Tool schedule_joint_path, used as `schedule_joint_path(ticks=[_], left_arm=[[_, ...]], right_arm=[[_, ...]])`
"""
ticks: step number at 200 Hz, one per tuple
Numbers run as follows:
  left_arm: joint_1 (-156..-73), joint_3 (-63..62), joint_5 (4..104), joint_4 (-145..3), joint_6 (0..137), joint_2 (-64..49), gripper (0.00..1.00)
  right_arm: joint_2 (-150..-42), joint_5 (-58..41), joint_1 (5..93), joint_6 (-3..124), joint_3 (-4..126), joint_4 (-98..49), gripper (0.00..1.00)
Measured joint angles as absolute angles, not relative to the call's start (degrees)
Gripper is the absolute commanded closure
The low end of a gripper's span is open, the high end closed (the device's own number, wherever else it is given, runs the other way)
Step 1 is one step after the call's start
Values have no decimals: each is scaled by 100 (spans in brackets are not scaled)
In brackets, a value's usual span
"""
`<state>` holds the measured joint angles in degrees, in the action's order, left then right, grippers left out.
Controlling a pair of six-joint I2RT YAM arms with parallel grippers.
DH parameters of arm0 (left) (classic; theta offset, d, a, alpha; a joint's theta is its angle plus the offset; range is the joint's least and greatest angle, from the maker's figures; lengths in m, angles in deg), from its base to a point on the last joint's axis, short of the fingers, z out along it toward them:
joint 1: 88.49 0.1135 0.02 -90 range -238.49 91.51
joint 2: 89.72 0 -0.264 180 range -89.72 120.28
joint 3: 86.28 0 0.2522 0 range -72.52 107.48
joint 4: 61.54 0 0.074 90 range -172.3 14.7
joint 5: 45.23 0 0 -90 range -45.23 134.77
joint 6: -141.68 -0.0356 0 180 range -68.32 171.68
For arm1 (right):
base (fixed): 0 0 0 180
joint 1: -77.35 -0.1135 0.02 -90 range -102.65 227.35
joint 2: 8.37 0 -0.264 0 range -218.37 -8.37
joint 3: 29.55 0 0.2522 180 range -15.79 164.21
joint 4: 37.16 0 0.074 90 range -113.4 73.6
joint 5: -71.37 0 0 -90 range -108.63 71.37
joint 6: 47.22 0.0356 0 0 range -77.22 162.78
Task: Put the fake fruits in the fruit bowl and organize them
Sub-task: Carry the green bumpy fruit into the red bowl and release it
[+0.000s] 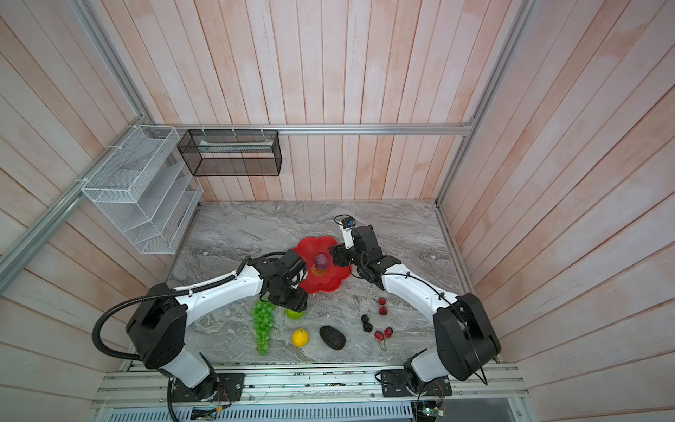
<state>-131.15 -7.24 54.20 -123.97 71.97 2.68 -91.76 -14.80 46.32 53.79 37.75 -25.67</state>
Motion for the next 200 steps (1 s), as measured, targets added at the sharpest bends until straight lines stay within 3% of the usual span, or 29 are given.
schedule_joint_path(ticks=[44, 91, 131, 200], left_arm=[[-12769, 34, 5495, -12399, 7147, 159, 43], [-12537, 1269, 5023, -12038, 7038, 1407, 43], [-12238, 1525, 4732, -11789, 7031, 2131, 44], [-12022, 1608, 4555, -11372, 7121, 2340, 45]], right_arm=[[-9106, -1517, 4632, 5466, 3744, -2626, 27], [-8945, -1488, 4632, 5482, 3744, -2597, 27], [-8619, -1401, 4632, 5530, 3561, -2578, 28], [-8324, -1351, 4632, 5630, 3318, -2457, 28]])
